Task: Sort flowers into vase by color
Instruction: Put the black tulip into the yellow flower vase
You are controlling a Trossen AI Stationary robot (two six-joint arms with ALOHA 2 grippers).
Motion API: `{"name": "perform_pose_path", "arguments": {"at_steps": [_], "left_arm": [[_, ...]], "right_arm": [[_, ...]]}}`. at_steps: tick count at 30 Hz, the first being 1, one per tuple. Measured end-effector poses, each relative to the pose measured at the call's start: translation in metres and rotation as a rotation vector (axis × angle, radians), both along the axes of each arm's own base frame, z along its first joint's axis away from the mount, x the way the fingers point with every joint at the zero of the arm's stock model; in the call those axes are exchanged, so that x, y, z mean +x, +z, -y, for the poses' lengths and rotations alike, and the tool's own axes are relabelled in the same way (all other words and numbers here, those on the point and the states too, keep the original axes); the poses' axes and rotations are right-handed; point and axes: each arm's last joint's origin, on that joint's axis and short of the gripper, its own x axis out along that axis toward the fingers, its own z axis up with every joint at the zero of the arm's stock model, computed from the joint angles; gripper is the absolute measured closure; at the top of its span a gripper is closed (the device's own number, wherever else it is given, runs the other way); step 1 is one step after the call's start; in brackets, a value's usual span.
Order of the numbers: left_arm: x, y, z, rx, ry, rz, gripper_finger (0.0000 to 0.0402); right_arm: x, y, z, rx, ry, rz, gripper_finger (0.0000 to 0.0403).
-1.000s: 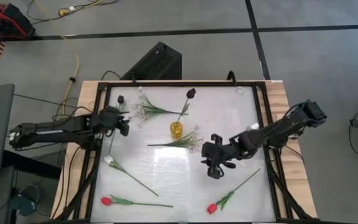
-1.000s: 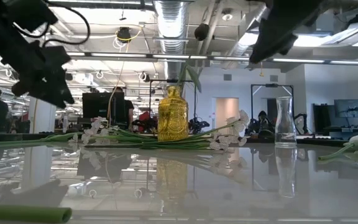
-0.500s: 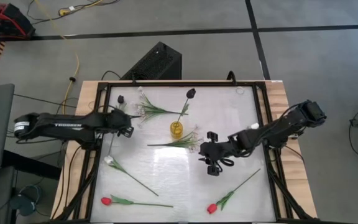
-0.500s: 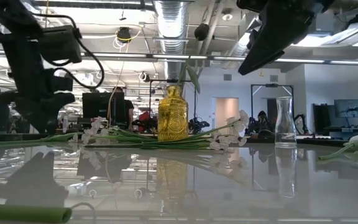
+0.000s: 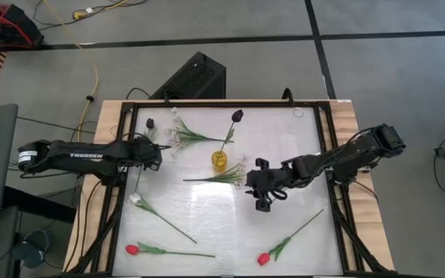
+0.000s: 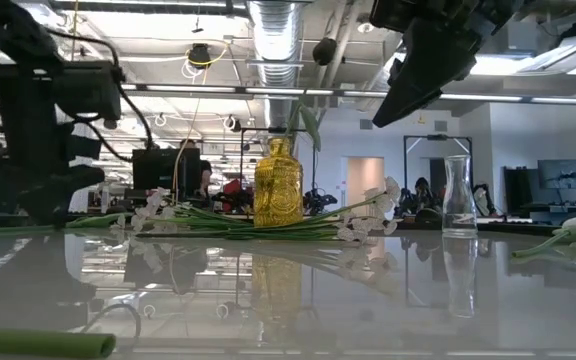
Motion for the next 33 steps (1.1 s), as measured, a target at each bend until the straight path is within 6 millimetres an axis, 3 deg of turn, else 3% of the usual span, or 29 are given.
{"name": "perform_pose_path", "arguments": {"at_steps": [6,15,19,27,33], "left_arm": [[-0.002,-0.008,0.0,-0.017,-0.013,0.02,0.0284],[0.001,-0.007,-0.001,-0.012,-0.059,0.039,0.0385],[0.008,0.002,-0.004,0.027,-0.097,0.062,0.0397],[0.031,0.052,-0.012,0.229,-0.251,0.254,0.0401],[0.028,0.099,-0.012,0.376,-0.312,0.374,0.0401]], "right_arm": [[0.002,0.001,0.001,0.013,-0.007,0.019,0.0255],[0.003,0.003,-0.001,0.054,0.016,0.037,0.0255],[0.003,0.003,-0.001,0.076,0.002,0.034,0.0255],[0.004,0.004,-0.003,0.15,0.007,0.04,0.0255],[0.013,0.016,-0.007,0.213,0.086,0.177,0.0255]]}}
